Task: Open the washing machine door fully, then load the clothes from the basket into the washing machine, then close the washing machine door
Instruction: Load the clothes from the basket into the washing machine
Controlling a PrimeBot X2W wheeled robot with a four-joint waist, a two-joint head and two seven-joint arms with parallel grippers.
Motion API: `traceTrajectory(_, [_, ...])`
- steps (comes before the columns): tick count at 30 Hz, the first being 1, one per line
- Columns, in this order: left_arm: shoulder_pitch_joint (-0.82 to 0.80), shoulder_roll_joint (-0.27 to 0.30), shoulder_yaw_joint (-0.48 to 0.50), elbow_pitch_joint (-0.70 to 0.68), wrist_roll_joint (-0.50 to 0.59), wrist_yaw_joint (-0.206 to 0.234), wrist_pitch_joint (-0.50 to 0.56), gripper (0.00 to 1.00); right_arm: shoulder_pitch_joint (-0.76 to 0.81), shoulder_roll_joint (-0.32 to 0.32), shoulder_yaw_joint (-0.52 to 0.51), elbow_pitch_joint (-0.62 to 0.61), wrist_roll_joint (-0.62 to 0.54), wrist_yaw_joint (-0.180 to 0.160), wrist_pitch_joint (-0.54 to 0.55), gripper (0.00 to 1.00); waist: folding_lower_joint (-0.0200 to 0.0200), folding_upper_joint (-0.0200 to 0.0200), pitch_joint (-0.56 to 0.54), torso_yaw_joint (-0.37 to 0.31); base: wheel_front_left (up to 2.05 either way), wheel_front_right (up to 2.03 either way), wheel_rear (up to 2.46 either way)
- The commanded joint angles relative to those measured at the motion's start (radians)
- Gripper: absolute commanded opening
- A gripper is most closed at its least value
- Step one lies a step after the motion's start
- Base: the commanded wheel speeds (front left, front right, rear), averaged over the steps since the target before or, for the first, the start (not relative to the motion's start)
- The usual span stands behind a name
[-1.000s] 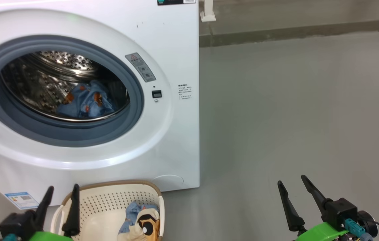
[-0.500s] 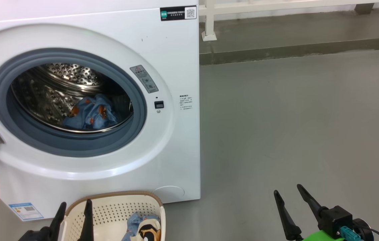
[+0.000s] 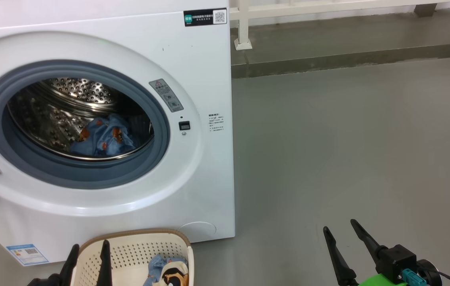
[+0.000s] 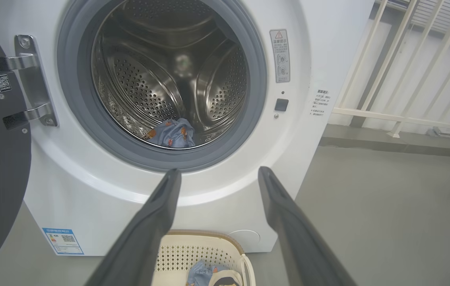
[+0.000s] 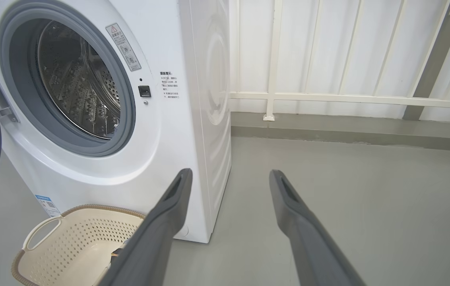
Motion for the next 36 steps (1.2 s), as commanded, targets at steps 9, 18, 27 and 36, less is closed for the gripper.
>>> traceTrajectory(9, [-0.033, -0.006, 0.049, -0.01, 0.003, -0.011, -0.006, 1.0, -0.021, -0.003, 0.023, -0.024, 0.009, 0.002, -0.012, 1.0, -0.0001, 0.0, 0.003, 0.003, 0.0, 0.0, 0.0])
traceTrajectory(18, [-0.034, -0.013, 0.054, -0.006, 0.013, -0.015, -0.006, 1.0, -0.021, -0.003, 0.024, -0.023, 0.005, 0.002, -0.012, 1.0, -0.0001, 0.0, 0.003, 0.005, 0.0, 0.0, 0.0])
traceTrajectory(27, [-0.034, -0.017, 0.055, 0.004, 0.02, -0.017, -0.006, 1.0, -0.023, -0.003, 0.025, -0.022, 0.003, 0.002, -0.012, 1.0, -0.0001, 0.0, 0.002, 0.006, 0.0, 0.0, 0.0])
traceTrajectory(36, [-0.036, -0.021, 0.058, 0.013, 0.017, -0.018, -0.006, 1.0, -0.027, -0.006, 0.029, -0.023, 0.0, 0.002, -0.012, 1.0, -0.0001, 0.0, 0.017, -0.002, 0.0, 0.0, 0.0])
